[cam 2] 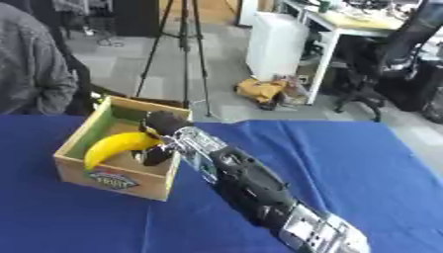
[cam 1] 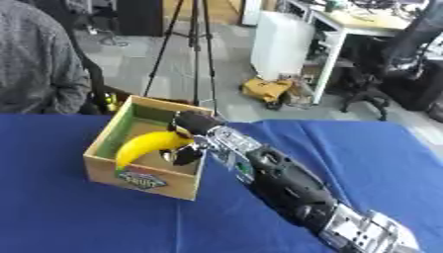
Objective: Pick up objects on the table and place them in the box.
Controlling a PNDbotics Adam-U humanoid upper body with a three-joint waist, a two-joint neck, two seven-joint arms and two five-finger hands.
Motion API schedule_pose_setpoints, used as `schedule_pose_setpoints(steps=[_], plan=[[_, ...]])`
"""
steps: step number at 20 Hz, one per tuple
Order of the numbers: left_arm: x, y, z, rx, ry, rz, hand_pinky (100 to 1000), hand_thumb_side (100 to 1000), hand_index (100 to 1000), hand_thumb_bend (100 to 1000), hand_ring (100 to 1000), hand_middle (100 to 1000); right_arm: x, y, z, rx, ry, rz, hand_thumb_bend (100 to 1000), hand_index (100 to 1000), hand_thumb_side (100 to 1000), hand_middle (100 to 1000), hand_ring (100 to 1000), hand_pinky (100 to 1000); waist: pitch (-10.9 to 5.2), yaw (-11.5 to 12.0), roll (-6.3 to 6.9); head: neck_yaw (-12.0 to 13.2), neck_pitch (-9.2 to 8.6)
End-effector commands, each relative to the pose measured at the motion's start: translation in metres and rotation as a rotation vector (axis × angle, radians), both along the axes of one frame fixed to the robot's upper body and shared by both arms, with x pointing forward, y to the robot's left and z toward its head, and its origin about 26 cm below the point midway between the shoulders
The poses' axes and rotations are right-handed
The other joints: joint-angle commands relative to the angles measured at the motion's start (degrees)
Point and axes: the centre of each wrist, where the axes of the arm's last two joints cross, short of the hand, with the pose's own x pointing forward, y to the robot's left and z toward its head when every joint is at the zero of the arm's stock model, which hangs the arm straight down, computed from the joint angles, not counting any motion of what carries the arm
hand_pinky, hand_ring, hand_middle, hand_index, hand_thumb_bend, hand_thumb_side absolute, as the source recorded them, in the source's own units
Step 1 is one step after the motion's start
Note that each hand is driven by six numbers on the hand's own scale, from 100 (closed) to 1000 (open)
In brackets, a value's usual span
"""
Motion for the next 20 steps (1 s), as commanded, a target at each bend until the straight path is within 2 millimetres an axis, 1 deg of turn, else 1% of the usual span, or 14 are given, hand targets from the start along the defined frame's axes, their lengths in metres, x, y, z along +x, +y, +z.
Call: schedule_pose_setpoints(steps=[1, 2, 3, 4, 5, 6, 7, 8, 14, 16, 17, 19, 20], plan=[[-0.0004, 0.0005, 0.0092, 0.002, -0.033, -0.001, 520, 1000, 587, 261, 697, 629, -0.002, -0.0032, 0.0103, -0.061, -0.039, 0.026, 100, 639, 630, 554, 650, 606, -0.76, -0.16, 0.32, -0.25, -0.44], [-0.0003, 0.0004, 0.0092, 0.002, -0.033, -0.001, 520, 1000, 587, 261, 697, 629, -0.0024, -0.0019, 0.0092, -0.077, -0.031, 0.048, 100, 709, 678, 652, 737, 680, -0.76, -0.23, 0.31, -0.29, -0.37], [-0.0003, 0.0004, 0.009, 0.002, -0.032, -0.001, 520, 1000, 587, 262, 697, 629, -0.0027, -0.0012, 0.0087, -0.092, -0.019, 0.068, 100, 749, 711, 712, 778, 730, -0.75, -0.29, 0.3, -0.3, -0.35], [-0.0003, 0.0004, 0.009, 0.002, -0.032, 0.0, 520, 1000, 587, 263, 697, 629, -0.003, -0.0009, 0.0081, -0.106, -0.004, 0.087, 100, 822, 783, 810, 852, 822, -0.75, -0.33, 0.28, -0.3, -0.35], [-0.0003, 0.0005, 0.0089, 0.002, -0.032, 0.0, 520, 1000, 587, 263, 697, 629, -0.0032, -0.0009, 0.0078, -0.118, 0.012, 0.103, 100, 847, 812, 843, 879, 856, -0.75, -0.38, 0.26, -0.3, -0.34], [-0.0003, 0.0006, 0.0089, 0.002, -0.032, 0.001, 520, 1000, 587, 263, 697, 629, -0.0034, -0.001, 0.0078, -0.128, 0.026, 0.116, 100, 894, 867, 901, 935, 919, -0.76, -0.42, 0.24, -0.27, -0.34], [-0.0003, 0.0007, 0.0089, 0.002, -0.032, 0.001, 520, 1000, 587, 263, 697, 629, -0.0035, -0.0015, 0.0083, -0.133, 0.036, 0.125, 100, 894, 867, 901, 935, 919, -0.77, -0.45, 0.24, -0.24, -0.34], [-0.0003, 0.0008, 0.0088, 0.002, -0.032, 0.002, 520, 1000, 587, 261, 696, 629, -0.0037, -0.0019, 0.0081, -0.137, 0.046, 0.133, 100, 954, 922, 981, 990, 972, -0.78, -0.48, 0.22, -0.25, -0.33], [-0.0003, 0.0013, 0.0086, 0.001, -0.031, 0.005, 520, 1000, 587, 264, 696, 629, -0.0047, -0.0036, 0.0091, -0.135, 0.07, 0.142, 104, 966, 940, 979, 983, 968, -0.79, -0.71, 0.26, -0.23, -0.3], [-0.0003, 0.0013, 0.0086, 0.001, -0.031, 0.005, 520, 1000, 587, 264, 696, 629, -0.0047, -0.0043, 0.0085, -0.134, 0.075, 0.139, 158, 976, 944, 986, 990, 976, -0.81, -0.77, 0.31, -0.24, -0.27], [-0.0003, 0.0014, 0.0086, 0.001, -0.031, 0.005, 520, 1000, 587, 264, 696, 629, -0.0048, -0.0047, 0.0086, -0.134, 0.076, 0.137, 246, 984, 940, 995, 998, 983, -0.84, -0.81, 0.33, -0.26, -0.26], [-0.0003, 0.0017, 0.0084, 0.002, -0.031, 0.005, 520, 1000, 587, 265, 696, 629, -0.0052, -0.0055, 0.0097, -0.134, 0.075, 0.131, 381, 998, 941, 1000, 1000, 990, -0.9, -0.89, 0.37, -0.34, -0.17], [-0.0003, 0.0019, 0.0082, 0.002, -0.03, 0.006, 520, 1000, 587, 265, 696, 629, -0.0056, -0.0062, 0.011, -0.136, 0.073, 0.125, 479, 1000, 938, 1000, 1000, 996, -0.94, -0.93, 0.36, -0.4, -0.11]])
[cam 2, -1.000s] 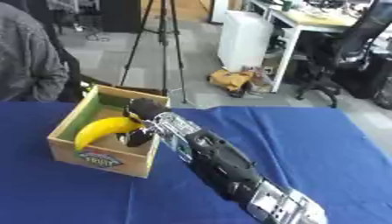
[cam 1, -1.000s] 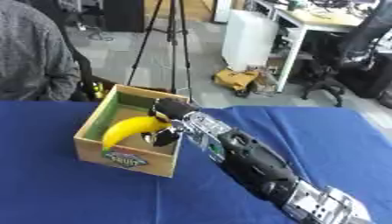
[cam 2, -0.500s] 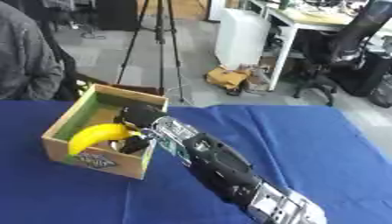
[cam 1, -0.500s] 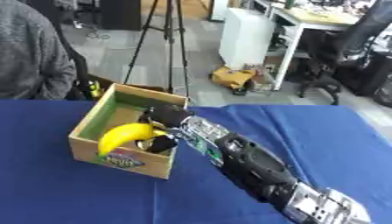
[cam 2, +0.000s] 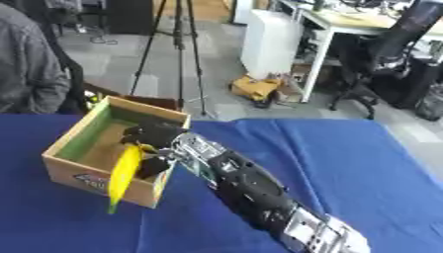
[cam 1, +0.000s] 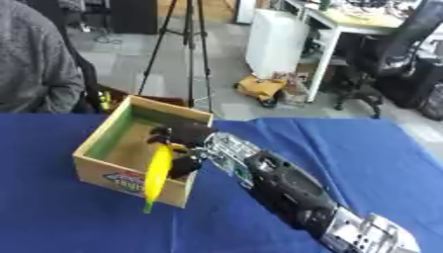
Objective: Pick up objects on the table and place them in the box.
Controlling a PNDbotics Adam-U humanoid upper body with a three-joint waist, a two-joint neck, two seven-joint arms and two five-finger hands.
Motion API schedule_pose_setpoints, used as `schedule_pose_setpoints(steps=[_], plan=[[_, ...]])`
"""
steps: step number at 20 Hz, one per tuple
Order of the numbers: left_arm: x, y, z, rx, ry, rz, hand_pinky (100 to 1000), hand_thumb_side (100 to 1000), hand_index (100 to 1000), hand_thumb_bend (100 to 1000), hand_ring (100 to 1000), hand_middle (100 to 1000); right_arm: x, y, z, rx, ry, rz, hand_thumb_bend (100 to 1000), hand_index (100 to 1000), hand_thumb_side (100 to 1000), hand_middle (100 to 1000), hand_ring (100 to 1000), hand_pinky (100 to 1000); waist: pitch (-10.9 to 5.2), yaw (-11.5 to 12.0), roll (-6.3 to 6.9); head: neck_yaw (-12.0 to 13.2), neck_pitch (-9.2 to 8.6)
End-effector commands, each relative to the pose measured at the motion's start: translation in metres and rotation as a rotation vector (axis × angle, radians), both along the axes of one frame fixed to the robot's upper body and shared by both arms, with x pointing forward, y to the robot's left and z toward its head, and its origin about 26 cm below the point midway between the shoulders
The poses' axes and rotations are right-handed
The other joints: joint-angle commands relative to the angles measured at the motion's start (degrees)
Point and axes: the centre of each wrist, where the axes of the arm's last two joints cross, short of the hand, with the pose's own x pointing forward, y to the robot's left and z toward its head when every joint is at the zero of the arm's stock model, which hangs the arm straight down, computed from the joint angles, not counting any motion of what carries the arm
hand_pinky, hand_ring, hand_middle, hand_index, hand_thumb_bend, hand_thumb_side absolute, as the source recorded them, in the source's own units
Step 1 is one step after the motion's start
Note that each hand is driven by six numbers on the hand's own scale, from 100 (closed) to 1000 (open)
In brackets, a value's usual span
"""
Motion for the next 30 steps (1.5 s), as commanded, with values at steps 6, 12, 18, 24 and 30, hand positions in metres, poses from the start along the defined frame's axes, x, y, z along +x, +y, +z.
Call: schedule_pose_setpoints(steps=[6, 12, 18, 24, 30], plan=[[-0.001, 0.003, 0.007, 0.002, -0.026, 0.008, 520, 1000, 587, 267, 695, 630, -0.007, -0.008, 0.031, -0.038, -0.052, -0.04, 539, 1000, 793, 1000, 1000, 996, -1.41, -0.46, 0.19, -0.48, 0.25], [-0.001, 0.005, 0.006, 0.006, -0.023, 0.013, 520, 1000, 587, 270, 695, 630, -0.014, -0.012, 0.05, -0.038, -0.089, -0.068, 456, 1000, 376, 1000, 1000, 996, -1.98, -0.84, -0.03, -0.59, 0.75], [-0.001, 0.007, 0.006, 0.009, -0.018, 0.019, 520, 1000, 587, 272, 694, 629, -0.024, -0.019, 0.078, 0.073, -0.273, -0.138, 457, 1000, 296, 1000, 1000, 985, -2.68, -1.29, -0.24, -0.34, 1.06], [-0.001, 0.01, 0.004, 0.01, -0.012, 0.03, 521, 1000, 587, 274, 693, 630, -0.032, -0.023, 0.086, 0.181, -0.387, -0.166, 454, 1000, 241, 1000, 1000, 980, -3.21, -2.23, -0.27, 0.29, 1.18], [-0.001, 0.019, 0.0, 0.012, 0.0, 0.078, 520, 1000, 586, 274, 694, 630, -0.055, -0.019, 0.095, 0.191, -0.48, -0.106, 460, 1000, 232, 1000, 1000, 972, -3.5, -5.03, -0.16, 2.39, 1.52]])
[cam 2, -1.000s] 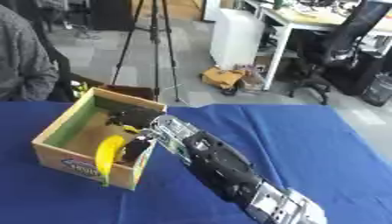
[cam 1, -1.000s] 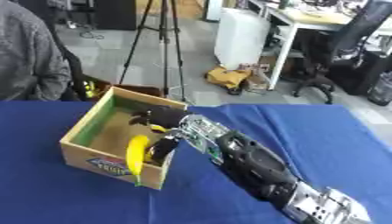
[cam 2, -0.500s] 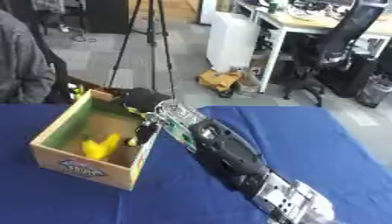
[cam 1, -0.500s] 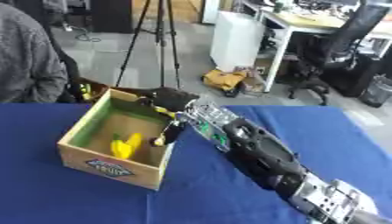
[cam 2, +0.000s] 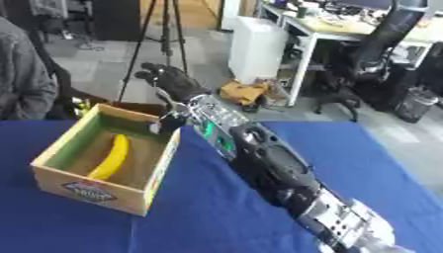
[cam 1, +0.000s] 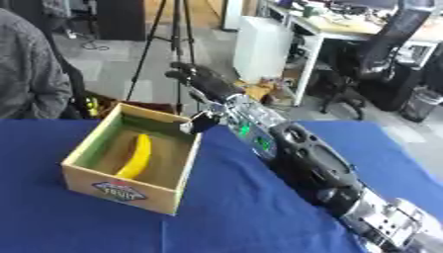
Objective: Pick up objects on the table and place them in the box.
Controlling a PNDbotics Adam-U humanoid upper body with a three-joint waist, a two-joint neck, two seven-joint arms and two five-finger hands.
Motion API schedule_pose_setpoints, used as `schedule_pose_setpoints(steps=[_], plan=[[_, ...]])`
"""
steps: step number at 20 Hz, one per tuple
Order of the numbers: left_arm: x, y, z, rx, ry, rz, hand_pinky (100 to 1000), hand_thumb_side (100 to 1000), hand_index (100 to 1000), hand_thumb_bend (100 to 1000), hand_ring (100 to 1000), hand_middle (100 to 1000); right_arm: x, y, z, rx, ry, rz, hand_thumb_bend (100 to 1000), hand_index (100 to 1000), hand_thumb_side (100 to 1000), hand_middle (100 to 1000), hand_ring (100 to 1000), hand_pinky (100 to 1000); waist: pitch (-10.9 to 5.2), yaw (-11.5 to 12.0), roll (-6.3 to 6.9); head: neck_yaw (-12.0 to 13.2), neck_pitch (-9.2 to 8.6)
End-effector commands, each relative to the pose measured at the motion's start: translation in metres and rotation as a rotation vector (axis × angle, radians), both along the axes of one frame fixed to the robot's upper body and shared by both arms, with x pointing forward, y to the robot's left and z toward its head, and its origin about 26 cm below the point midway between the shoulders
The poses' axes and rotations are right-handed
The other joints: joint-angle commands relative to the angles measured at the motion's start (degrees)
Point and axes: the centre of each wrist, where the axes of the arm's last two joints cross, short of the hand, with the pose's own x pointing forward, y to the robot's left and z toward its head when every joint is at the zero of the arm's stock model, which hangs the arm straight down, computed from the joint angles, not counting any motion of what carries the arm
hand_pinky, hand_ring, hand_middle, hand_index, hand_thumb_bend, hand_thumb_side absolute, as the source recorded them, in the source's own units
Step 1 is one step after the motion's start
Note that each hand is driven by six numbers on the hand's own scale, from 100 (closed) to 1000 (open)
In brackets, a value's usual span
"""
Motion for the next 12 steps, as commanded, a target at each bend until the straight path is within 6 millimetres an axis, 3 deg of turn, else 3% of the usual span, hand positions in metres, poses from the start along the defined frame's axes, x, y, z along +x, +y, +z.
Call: schedule_pose_setpoints(steps=[1, 7, 9, 12], plan=[[0.0, 0.01, 0.004, 0.013, -0.016, 0.043, 520, 1000, 586, 273, 694, 630, -0.022, -0.002, 0.029, -0.038, -0.121, 0.028, 465, 1000, 239, 1000, 1000, 970, -1.33, -1.21, 0.53, 1.58, 0.44], [-0.002, 0.027, -0.001, 0.01, -0.009, 0.136, 520, 1000, 586, 272, 694, 631, -0.08, 0.014, 0.033, -0.048, -0.229, 0.206, 504, 1000, 231, 1000, 1000, 937, -1.5, -6.47, 1.07, 6.08, 0.97], [-0.003, 0.033, -0.003, 0.006, -0.002, 0.172, 519, 1000, 586, 272, 694, 631, -0.099, 0.016, 0.028, -0.015, -0.25, 0.268, 493, 1000, 167, 1000, 1000, 936, -1.46, -8.62, 1.34, 7.71, 1.02], [-0.005, 0.04, -0.007, 0.004, 0.009, 0.218, 519, 1000, 586, 269, 695, 632, -0.11, 0.004, 0.009, 0.047, -0.275, 0.297, 476, 1000, 100, 993, 1000, 934, -1.33, -12.77, 2.08, 10.57, 1.13]])
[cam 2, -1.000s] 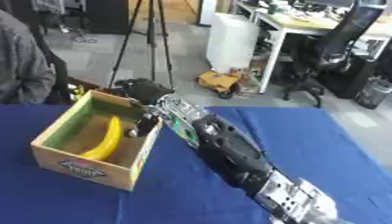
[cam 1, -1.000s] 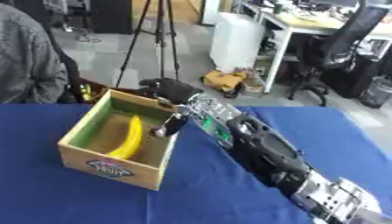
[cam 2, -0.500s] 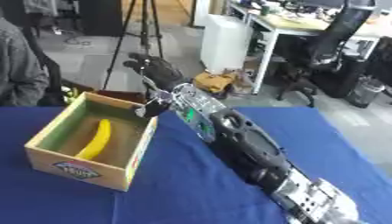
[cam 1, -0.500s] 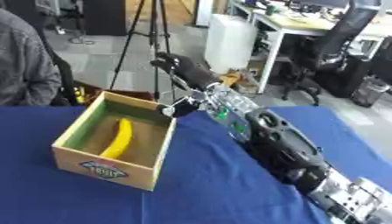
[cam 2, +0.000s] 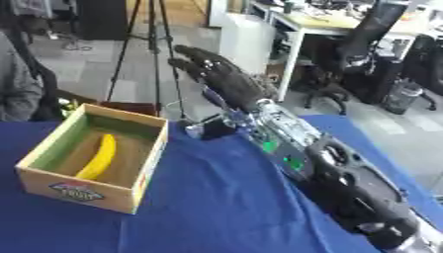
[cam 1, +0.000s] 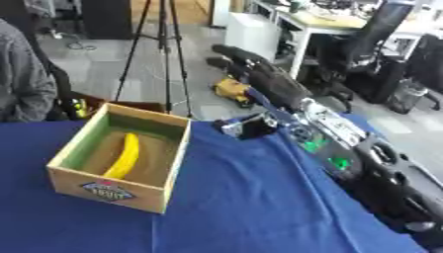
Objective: Pick up objects on the table and place them in the box.
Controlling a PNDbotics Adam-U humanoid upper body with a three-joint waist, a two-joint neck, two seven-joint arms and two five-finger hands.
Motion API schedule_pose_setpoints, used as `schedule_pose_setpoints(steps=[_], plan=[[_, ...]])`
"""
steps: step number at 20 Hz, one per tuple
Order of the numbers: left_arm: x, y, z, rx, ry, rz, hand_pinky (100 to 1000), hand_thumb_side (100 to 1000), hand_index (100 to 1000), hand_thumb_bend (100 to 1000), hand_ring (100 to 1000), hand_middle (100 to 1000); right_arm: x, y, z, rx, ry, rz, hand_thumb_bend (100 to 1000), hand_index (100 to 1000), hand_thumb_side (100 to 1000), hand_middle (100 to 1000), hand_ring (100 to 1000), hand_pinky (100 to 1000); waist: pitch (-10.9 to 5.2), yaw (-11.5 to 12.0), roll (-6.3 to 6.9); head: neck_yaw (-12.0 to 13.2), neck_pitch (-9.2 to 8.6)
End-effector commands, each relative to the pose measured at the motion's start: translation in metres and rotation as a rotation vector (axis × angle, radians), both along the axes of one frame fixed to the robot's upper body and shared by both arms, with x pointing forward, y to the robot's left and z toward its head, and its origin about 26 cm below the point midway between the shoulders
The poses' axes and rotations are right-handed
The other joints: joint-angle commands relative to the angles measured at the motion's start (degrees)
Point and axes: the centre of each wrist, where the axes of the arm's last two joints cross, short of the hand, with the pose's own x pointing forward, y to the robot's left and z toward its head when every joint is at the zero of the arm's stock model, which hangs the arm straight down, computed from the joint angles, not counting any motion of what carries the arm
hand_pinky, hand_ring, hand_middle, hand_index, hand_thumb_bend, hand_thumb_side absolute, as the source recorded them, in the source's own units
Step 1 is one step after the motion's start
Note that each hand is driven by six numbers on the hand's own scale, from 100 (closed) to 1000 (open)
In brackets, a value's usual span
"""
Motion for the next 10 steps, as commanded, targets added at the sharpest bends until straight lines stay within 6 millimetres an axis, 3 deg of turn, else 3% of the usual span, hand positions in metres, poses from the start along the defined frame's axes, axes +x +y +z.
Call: schedule_pose_setpoints(steps=[1, 4, 5, 6, 7, 8, 9, 10], plan=[[-0.001, 0.011, 0.004, 0.015, -0.014, 0.055, 519, 1000, 586, 269, 695, 632, -0.014, -0.01, 0.0, 0.043, -0.088, 0.041, 474, 1000, 100, 987, 1000, 934, -0.87, -2.17, 0.67, 2.89, 0.33], [-0.002, 0.015, 0.002, 0.009, -0.011, 0.08, 518, 1000, 586, 269, 695, 632, -0.022, -0.018, -0.03, 0.13, -0.083, 0.036, 453, 1000, 100, 973, 1000, 937, -0.93, -4.8, 1.17, 4.55, 0.95], [-0.003, 0.016, 0.001, 0.009, -0.011, 0.088, 518, 1000, 586, 269, 695, 632, -0.024, -0.02, -0.039, 0.159, -0.078, 0.035, 422, 1000, 100, 967, 1000, 935, -0.88, -5.64, 1.36, 5.13, 1.0], [-0.003, 0.017, 0.001, 0.01, -0.01, 0.095, 518, 1000, 585, 266, 695, 632, -0.026, -0.021, -0.046, 0.18, -0.074, 0.036, 335, 990, 100, 956, 1000, 931, -0.82, -6.34, 1.54, 5.6, 1.07], [-0.003, 0.019, 0.0, 0.011, -0.009, 0.104, 518, 1000, 585, 266, 695, 632, -0.028, -0.022, -0.055, 0.207, -0.062, 0.042, 335, 990, 100, 956, 1000, 931, -0.76, -7.32, 1.78, 6.22, 1.23], [-0.003, 0.021, 0.0, 0.011, -0.009, 0.115, 518, 1000, 585, 266, 696, 633, -0.031, -0.021, -0.067, 0.251, -0.042, 0.056, 185, 959, 153, 921, 1000, 919, -0.71, -8.29, 2.01, 6.8, 1.35], [-0.003, 0.022, 0.0, 0.01, -0.009, 0.125, 517, 1000, 584, 266, 697, 633, -0.034, -0.02, -0.077, 0.303, -0.017, 0.078, 100, 943, 214, 905, 998, 915, -0.68, -8.97, 2.15, 7.21, 1.47], [-0.004, 0.024, 0.0, 0.01, -0.009, 0.137, 517, 1000, 584, 265, 698, 634, -0.037, -0.017, -0.088, 0.379, 0.015, 0.108, 100, 915, 318, 869, 977, 900, -0.67, -9.61, 2.3, 7.57, 1.68]])
